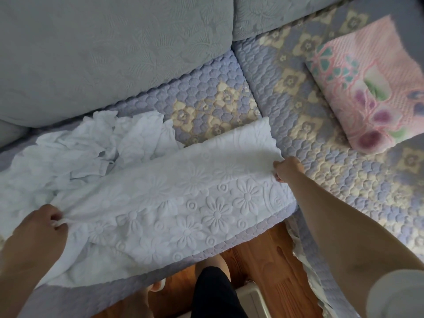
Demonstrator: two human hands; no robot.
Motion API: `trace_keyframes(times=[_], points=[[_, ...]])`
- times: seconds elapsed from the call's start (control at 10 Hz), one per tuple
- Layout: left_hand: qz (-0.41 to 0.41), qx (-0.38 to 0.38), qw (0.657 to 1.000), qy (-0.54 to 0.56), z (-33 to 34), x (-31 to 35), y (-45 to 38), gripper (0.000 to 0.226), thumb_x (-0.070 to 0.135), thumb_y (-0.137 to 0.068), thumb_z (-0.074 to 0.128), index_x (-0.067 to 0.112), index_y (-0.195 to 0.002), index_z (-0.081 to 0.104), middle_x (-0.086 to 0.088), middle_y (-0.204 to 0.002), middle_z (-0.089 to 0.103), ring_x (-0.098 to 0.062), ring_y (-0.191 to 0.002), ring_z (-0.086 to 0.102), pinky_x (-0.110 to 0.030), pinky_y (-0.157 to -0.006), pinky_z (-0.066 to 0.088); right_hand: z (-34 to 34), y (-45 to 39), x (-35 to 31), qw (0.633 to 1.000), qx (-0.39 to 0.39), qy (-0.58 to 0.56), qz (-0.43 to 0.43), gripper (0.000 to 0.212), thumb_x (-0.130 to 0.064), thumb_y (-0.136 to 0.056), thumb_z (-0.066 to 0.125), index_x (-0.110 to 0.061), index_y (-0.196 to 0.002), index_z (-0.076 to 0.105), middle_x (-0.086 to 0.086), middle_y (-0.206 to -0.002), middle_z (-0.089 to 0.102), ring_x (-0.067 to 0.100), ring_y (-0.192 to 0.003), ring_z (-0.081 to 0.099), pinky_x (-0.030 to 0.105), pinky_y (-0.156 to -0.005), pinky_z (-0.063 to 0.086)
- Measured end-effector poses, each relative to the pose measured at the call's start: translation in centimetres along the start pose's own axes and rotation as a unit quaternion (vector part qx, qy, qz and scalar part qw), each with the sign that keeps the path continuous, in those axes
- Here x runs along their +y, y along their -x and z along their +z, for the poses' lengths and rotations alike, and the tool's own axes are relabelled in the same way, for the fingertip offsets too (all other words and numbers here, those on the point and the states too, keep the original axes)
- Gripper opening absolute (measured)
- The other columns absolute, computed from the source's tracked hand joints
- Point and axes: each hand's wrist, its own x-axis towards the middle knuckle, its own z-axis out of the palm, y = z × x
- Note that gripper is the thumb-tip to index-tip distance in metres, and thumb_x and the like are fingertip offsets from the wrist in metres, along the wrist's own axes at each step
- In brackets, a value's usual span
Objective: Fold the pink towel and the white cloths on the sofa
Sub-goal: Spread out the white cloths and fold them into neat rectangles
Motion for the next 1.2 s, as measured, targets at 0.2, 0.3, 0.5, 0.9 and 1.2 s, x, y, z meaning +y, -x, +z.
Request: trace_keyframes(times=[0.2, 0.3, 0.5, 0.9, 1.2], points=[[0.013, 0.018, 1.0, -0.006, 0.2, 0.0, 0.3, 0.013, 0.011, -0.088, 0.065, 0.008, -0.1, 0.059, -0.015, -0.091, 0.062, -0.041, -0.082, 0.06, -0.045, -0.069, 0.051, 0.6, 1.1, -0.7, 0.995, 0.046, -0.036, 0.078, 0.06, -0.034, -0.088, 0.066, -0.005, -0.136, 0.044, 0.018, -0.112, 0.066, 0.033, -0.095, 0.072, 0.047, -0.079, 0.062], [0.016, 0.02, 1.0, -0.006, 0.4, -0.3, 0.3, 0.013, 0.011, -0.088, 0.064, 0.009, -0.1, 0.058, -0.016, -0.093, 0.062, -0.041, -0.084, 0.06, -0.046, -0.071, 0.051, 0.6, 2.4, -1.6, 0.991, 0.053, -0.086, 0.088, 0.049, -0.029, -0.086, 0.073, -0.006, -0.125, 0.054, 0.012, -0.11, 0.067, 0.03, -0.092, 0.07, 0.037, -0.071, 0.06], [0.001, 0.002, 1.0, 0.029, 0.9, -1.2, -0.4, 0.017, 0.003, -0.088, 0.064, 0.003, -0.105, 0.058, -0.024, -0.098, 0.061, -0.048, -0.089, 0.059, -0.053, -0.073, 0.048, 0.8, 2.9, -1.1, 0.913, 0.04, -0.38, 0.145, 0.017, -0.005, -0.089, 0.067, -0.005, -0.101, 0.055, 0.009, -0.077, 0.053, 0.022, -0.065, 0.052, 0.032, -0.06, 0.047], [0.017, 0.048, 0.992, 0.114, -5.7, -2.4, 8.7, 0.025, -0.006, -0.082, 0.055, 0.018, -0.079, 0.051, -0.007, -0.077, 0.055, -0.029, -0.067, 0.051, -0.039, -0.061, 0.043, -5.0, 21.6, 8.7, 0.785, 0.053, -0.577, 0.219, 0.028, -0.016, -0.098, 0.063, -0.006, -0.124, 0.062, 0.005, -0.081, 0.057, 0.013, -0.065, 0.058, 0.019, -0.044, 0.052], [-0.001, 0.054, 0.984, 0.17, -11.1, -8.8, 8.1, 0.024, 0.003, -0.088, 0.061, 0.021, -0.076, 0.052, -0.013, -0.073, 0.059, -0.034, -0.064, 0.056, -0.044, -0.063, 0.05, -12.9, 32.3, -0.8, 0.737, -0.068, -0.672, 0.025, 0.017, -0.01, -0.1, 0.06, -0.005, -0.085, 0.06, 0.006, -0.069, 0.057, 0.013, -0.058, 0.055, 0.027, -0.06, 0.062]])
